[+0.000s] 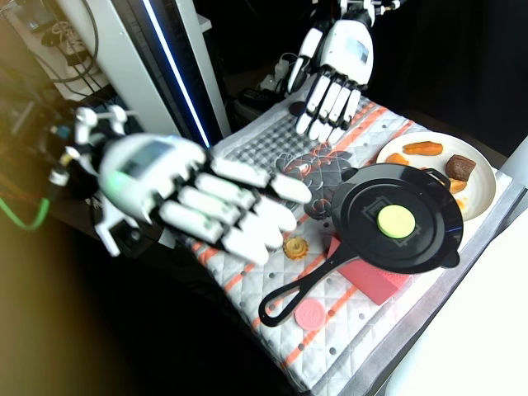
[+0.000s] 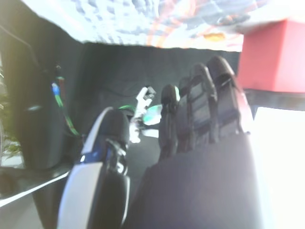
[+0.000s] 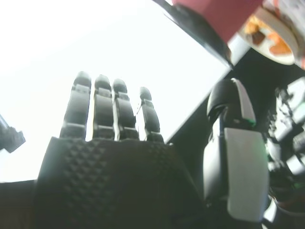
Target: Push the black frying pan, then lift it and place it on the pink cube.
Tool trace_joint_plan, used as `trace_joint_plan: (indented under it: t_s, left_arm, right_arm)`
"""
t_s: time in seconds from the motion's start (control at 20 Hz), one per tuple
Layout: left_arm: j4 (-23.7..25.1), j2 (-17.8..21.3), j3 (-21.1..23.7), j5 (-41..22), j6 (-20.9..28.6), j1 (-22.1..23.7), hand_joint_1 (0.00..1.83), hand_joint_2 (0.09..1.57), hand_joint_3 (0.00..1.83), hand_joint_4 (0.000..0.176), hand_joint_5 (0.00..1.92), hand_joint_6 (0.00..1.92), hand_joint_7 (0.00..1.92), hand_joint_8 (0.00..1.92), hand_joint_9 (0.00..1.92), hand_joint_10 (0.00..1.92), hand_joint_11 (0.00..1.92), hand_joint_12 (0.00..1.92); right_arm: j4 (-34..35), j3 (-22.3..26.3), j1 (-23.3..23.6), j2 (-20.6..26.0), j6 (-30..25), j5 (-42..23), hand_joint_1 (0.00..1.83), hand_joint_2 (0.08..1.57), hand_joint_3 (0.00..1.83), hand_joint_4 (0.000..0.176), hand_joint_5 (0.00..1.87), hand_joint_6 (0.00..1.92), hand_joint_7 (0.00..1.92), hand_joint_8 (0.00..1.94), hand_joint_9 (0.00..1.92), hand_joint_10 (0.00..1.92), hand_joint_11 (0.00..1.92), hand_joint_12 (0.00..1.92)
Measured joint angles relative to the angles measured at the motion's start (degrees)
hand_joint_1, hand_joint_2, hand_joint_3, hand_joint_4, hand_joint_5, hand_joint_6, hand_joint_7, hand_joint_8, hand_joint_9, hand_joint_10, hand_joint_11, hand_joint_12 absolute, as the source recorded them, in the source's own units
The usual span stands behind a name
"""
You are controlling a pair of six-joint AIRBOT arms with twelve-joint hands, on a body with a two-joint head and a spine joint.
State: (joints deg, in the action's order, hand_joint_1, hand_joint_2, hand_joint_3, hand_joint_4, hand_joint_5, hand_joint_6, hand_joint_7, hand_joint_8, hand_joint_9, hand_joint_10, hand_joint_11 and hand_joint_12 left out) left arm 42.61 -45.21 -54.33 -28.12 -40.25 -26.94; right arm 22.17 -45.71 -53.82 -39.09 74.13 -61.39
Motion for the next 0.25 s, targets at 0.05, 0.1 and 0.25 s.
trace_joint_plan:
  t_s: [0.05,0.1,0.25]
  left_arm:
    - [-3.8,0.9,0.1,-0.8,-2.4,-1.1,0.49,1.31,0.0,0.016,0.21,0.0,0.09,0.0,0.16,0.0,0.0,0.7]
    - [-8.5,1.8,0.1,-2.0,-5.1,-2.7,0.38,1.34,0.0,0.047,0.03,0.03,0.0,0.0,0.01,0.0,0.0,0.11]
    - [-14.7,3.1,0.2,-4.2,-7.9,-3.9,0.31,1.3,0.0,0.06,0.0,0.0,0.0,0.0,0.0,0.0,0.0,0.0]
  right_arm:
    - [0.2,0.9,-2.3,1.1,-0.4,-3.0,0.46,1.12,0.0,0.149,0.0,0.0,0.0,0.0,0.0,0.0,0.0,0.0]
    - [0.7,2.5,-5.4,2.6,-0.6,-8.2,0.45,1.13,0.0,0.144,0.0,0.0,0.0,0.0,0.0,0.0,0.0,0.0]
    - [0.7,4.6,-9.7,4.5,-1.4,-16.2,0.44,1.12,0.0,0.13,0.0,0.0,0.0,0.0,0.0,0.0,0.0,0.0]
